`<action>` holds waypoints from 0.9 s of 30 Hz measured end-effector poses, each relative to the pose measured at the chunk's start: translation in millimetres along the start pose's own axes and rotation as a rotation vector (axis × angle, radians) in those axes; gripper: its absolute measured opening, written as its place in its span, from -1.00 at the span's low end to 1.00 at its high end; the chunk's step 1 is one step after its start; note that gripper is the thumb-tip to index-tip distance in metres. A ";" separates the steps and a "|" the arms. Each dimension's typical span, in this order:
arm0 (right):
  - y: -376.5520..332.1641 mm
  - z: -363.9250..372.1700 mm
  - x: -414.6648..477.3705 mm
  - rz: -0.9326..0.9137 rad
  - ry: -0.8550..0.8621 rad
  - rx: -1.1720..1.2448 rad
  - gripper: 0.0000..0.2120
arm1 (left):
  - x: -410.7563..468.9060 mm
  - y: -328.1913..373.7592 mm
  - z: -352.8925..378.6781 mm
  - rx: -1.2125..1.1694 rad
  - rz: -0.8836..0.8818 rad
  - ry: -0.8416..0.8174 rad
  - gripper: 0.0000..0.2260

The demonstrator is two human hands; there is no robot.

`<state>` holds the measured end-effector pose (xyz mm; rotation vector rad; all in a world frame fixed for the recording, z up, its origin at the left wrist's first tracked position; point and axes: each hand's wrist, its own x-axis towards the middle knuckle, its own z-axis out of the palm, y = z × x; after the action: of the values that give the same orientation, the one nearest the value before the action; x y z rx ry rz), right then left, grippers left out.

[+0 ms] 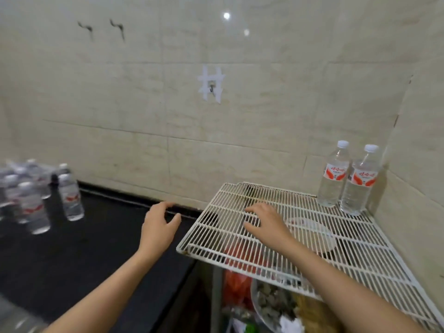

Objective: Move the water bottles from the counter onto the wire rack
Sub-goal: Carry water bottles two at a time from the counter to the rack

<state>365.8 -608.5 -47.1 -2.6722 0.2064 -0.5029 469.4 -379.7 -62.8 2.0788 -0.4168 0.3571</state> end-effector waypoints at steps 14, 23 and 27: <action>-149.8 89.0 -56.4 -0.310 -0.195 0.062 -0.58 | -133.3 -64.2 -170.7 0.219 -0.179 0.274 -0.72; -325.6 179.0 -73.7 -0.575 -0.356 0.137 -0.57 | -215.1 -132.9 -323.7 0.315 -0.390 0.538 -0.77; -398.2 213.3 -89.2 -0.650 -0.423 0.158 -0.56 | -246.8 -167.5 -388.6 0.336 -0.490 0.634 -0.75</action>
<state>390.7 -150.6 -88.7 -2.5684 -0.8058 -0.1096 285.8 73.3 -95.2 2.1568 0.5538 0.7880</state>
